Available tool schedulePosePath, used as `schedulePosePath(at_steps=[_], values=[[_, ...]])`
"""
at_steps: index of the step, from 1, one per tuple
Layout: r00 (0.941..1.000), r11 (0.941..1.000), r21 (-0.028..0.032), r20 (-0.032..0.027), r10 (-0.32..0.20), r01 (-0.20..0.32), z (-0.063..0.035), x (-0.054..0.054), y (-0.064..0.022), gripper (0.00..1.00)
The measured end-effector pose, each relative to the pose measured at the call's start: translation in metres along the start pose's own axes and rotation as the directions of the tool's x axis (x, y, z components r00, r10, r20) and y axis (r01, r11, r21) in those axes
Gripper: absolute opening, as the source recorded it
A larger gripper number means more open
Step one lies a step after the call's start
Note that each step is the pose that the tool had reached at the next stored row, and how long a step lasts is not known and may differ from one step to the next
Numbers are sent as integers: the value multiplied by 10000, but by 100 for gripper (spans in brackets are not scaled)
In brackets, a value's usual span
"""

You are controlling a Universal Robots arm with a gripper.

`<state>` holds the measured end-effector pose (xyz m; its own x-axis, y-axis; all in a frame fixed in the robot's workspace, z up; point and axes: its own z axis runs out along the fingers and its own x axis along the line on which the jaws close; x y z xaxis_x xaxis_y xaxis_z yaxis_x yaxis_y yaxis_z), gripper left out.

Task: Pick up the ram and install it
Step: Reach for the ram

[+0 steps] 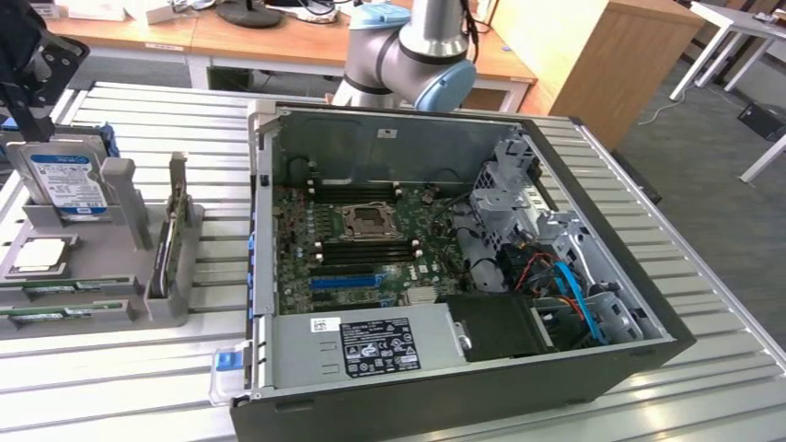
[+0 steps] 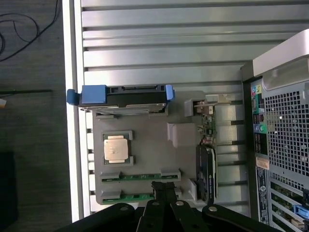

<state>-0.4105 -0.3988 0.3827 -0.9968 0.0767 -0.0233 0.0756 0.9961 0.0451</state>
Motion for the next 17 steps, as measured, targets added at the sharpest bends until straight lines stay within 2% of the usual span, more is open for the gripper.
schedulePosePath(at_steps=[8, 17], values=[[10000, 10000, 1, -2, 1, -1, -2, 1, -6, 11], [10000, 10000, 0, -1, -1, 1, -5, -8, -102, 11]])
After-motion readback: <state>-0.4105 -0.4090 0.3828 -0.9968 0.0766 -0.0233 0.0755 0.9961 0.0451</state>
